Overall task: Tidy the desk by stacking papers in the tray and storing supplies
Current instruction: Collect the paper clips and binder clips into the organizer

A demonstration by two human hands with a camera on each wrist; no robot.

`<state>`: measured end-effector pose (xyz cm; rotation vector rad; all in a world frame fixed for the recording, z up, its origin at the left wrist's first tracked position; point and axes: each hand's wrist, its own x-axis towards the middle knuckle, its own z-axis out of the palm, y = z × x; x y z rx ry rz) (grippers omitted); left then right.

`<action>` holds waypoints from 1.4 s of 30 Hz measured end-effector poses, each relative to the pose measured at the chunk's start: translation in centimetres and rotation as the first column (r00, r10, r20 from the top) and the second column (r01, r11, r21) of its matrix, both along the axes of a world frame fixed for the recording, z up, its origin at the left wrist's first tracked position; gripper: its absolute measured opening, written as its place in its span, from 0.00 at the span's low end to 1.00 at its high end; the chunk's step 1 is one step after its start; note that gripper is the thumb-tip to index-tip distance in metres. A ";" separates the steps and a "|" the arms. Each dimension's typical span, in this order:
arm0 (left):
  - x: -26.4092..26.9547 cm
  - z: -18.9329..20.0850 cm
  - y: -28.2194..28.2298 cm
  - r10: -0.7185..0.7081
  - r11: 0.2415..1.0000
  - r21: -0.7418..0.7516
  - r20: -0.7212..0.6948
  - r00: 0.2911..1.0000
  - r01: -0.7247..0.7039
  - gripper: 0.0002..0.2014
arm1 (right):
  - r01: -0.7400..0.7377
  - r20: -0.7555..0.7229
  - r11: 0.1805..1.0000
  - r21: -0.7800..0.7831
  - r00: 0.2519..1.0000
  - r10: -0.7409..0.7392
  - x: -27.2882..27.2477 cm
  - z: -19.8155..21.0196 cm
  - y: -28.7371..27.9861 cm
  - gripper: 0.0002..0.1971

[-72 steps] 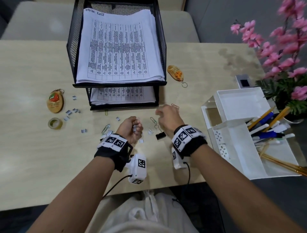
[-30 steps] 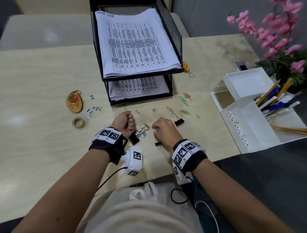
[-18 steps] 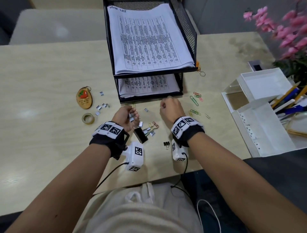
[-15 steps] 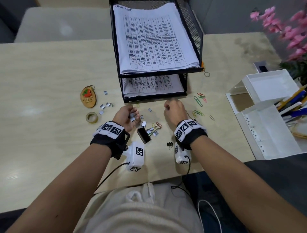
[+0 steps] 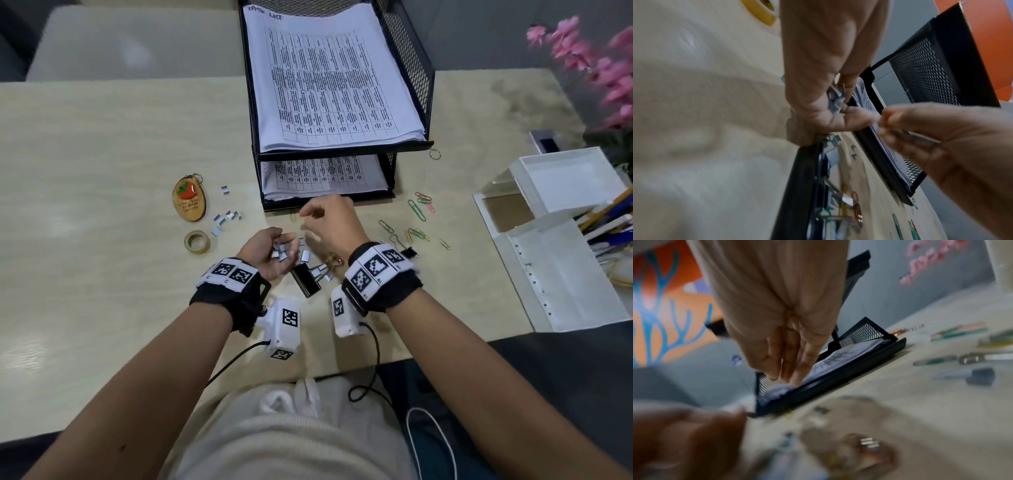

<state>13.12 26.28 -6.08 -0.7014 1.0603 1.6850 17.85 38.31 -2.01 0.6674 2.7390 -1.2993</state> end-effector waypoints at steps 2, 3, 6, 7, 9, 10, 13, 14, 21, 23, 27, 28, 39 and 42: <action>-0.6 -0.3 -0.8 -0.019 0.999 -0.026 0.011 1.000 0.020 0.23 | -0.099 0.108 0.986 0.135 0.991 0.085 -0.4 -1.5 0.6 0.10; -0.9 -0.5 -1.2 -0.032 0.999 -0.030 0.011 0.999 0.032 0.24 | -0.172 0.163 0.965 0.198 0.977 0.140 -0.4 -2.1 0.8 0.12; -1.7 -0.7 -2.2 -0.026 0.999 -0.028 -0.002 1.000 0.026 0.21 | -0.250 0.222 0.933 0.260 0.956 0.194 -0.2 -3.1 1.0 0.14; -1.9 -0.7 -2.5 -0.011 1.000 -0.020 0.000 1.000 0.011 0.23 | -0.247 0.221 0.937 0.248 0.956 0.193 -0.3 -3.1 1.0 0.13; -2.2 -1.0 -2.9 0.006 1.000 -0.017 -0.001 1.000 -0.006 0.28 | -0.222 0.193 0.954 0.203 0.964 0.184 -0.4 -3.1 0.6 0.12; -2.2 -1.0 -2.9 0.004 1.000 -0.021 -0.003 1.000 -0.004 0.29 | -0.212 0.173 0.962 0.172 0.968 0.182 -0.4 -3.0 0.4 0.11; -2.2 -1.0 -2.9 -0.018 0.999 -0.041 -0.019 1.000 0.018 0.23 | -0.186 0.117 0.976 0.114 0.978 0.172 -0.4 -3.0 -0.2 0.09; -2.2 -1.0 -2.9 -0.025 0.999 -0.043 -0.028 0.999 0.024 0.21 | -0.198 0.116 0.973 0.119 0.976 0.184 -0.3 -3.1 -0.4 0.09; -2.2 -1.0 -2.7 -0.025 0.999 -0.046 -0.040 0.999 0.023 0.20 | -0.308 0.210 0.925 0.221 0.942 0.263 -0.1 -3.4 -0.8 0.13; -2.2 -1.0 -2.6 -0.027 0.998 -0.057 -0.047 0.999 0.024 0.19 | -0.252 0.191 0.941 0.225 0.959 0.211 0.0 -3.2 -0.4 0.12; -1.9 -0.7 -1.8 -0.008 0.997 -0.072 -0.064 0.998 0.004 0.20 | -0.074 0.023 0.979 0.191 0.997 0.071 0.2 -1.6 0.2 0.08; -1.7 -0.5 -1.5 -0.011 0.999 -0.054 -0.072 0.997 0.007 0.20 | -0.077 -0.018 0.983 0.166 0.997 0.081 0.2 -0.8 -0.1 0.07; -1.0 -0.9 -1.7 -0.027 0.998 -0.051 -0.036 0.999 0.026 0.21 | 0.044 0.123 0.993 0.106 0.991 -0.057 1.0 -0.5 -1.3 0.06; -0.8 -0.9 -2.3 -0.027 0.997 -0.071 -0.052 0.998 0.023 0.20 | -0.056 0.291 0.979 0.195 0.957 -0.003 1.3 -1.9 -2.8 0.07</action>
